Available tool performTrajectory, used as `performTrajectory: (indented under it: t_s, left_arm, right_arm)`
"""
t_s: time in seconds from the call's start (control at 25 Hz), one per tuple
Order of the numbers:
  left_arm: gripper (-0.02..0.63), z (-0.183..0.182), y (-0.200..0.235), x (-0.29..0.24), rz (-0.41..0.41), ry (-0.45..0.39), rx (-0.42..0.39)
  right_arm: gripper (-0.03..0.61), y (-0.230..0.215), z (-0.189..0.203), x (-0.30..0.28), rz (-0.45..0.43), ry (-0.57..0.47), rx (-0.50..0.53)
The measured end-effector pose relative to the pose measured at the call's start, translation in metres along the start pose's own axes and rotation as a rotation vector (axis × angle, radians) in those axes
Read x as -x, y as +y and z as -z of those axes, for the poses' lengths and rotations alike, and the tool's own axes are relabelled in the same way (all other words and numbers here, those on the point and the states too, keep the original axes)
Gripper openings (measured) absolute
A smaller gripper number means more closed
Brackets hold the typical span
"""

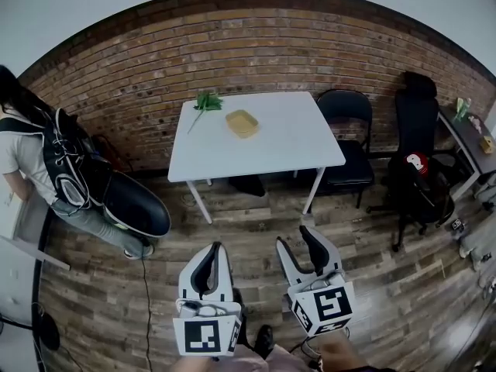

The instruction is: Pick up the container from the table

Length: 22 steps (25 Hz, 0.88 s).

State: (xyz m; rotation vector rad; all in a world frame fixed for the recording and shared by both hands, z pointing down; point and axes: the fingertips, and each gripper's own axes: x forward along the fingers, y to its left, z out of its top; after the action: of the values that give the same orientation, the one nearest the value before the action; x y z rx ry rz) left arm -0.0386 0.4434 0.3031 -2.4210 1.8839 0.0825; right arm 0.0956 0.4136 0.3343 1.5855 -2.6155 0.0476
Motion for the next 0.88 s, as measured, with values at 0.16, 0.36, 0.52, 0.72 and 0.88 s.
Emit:
performTrajectory:
  t_s: [0.16, 0.36, 0.52, 0.72, 0.88]
  left_arm:
    - [0.008, 0.011, 0.012, -0.024, -0.002, 0.012, 0.009]
    - [0.008, 0.028, 0.035, -0.067, 0.004, 0.013, 0.022]
    - [0.008, 0.032, 0.062, -0.128, 0.027, 0.014, 0.041]
    - [0.008, 0.021, 0.096, -0.187, 0.061, -0.014, 0.014]
    - [0.008, 0.012, 0.119, -0.226, 0.081, -0.038, 0.011]
  right_arm:
    - [0.199, -0.008, 0.007, -0.026, -0.001, 0.017, -0.004]
    - [0.199, -0.021, 0.016, -0.070, 0.008, 0.025, 0.003]
    - [0.199, -0.036, 0.009, -0.130, 0.019, 0.030, 0.008]
    - [0.199, -0.053, -0.015, -0.190, 0.056, 0.005, 0.015]
    - [0.197, -0.063, -0.033, -0.230, 0.083, -0.015, 0.031]
